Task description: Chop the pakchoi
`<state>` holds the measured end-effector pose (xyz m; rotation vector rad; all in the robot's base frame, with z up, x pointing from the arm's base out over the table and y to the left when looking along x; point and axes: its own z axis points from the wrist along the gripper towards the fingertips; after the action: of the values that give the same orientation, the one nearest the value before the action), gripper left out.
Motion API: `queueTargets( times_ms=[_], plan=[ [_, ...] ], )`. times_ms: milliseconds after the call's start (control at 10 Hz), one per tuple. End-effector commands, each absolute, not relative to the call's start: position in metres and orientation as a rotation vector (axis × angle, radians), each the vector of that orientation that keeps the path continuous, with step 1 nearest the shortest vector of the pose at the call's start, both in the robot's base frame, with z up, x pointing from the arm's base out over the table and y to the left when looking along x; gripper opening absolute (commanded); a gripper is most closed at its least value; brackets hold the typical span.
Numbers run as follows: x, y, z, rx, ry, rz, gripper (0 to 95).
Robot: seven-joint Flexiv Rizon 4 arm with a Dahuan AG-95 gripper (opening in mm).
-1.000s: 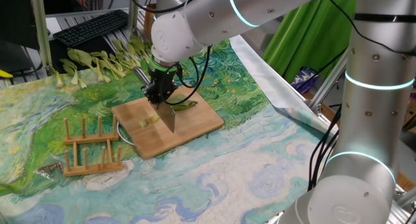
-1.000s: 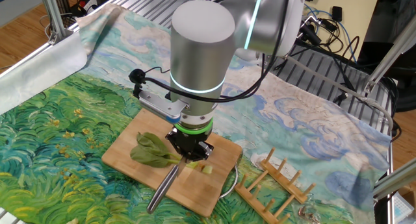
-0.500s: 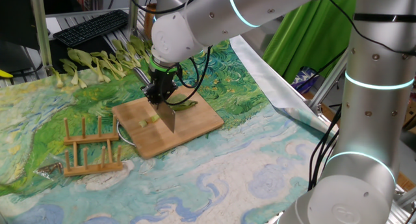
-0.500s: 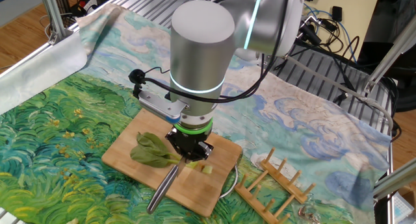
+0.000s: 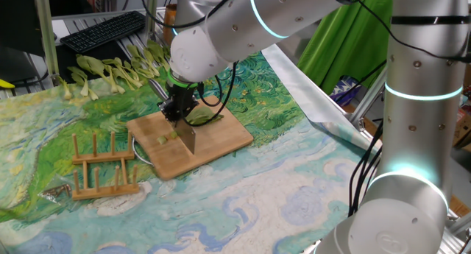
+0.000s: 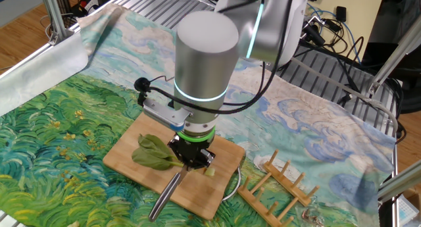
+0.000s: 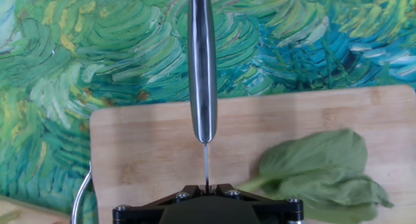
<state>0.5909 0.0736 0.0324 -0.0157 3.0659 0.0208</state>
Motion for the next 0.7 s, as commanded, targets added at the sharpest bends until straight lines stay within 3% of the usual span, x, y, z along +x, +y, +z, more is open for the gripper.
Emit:
queueTargets(
  times_ms=[100,700],
  plan=[
    [0.5908,0.0743,0.0288,-0.014,3.077,0.030,0.0],
    [0.5903,0.0756,0.0286,0.013,3.072,0.048,0.0]
  ],
)
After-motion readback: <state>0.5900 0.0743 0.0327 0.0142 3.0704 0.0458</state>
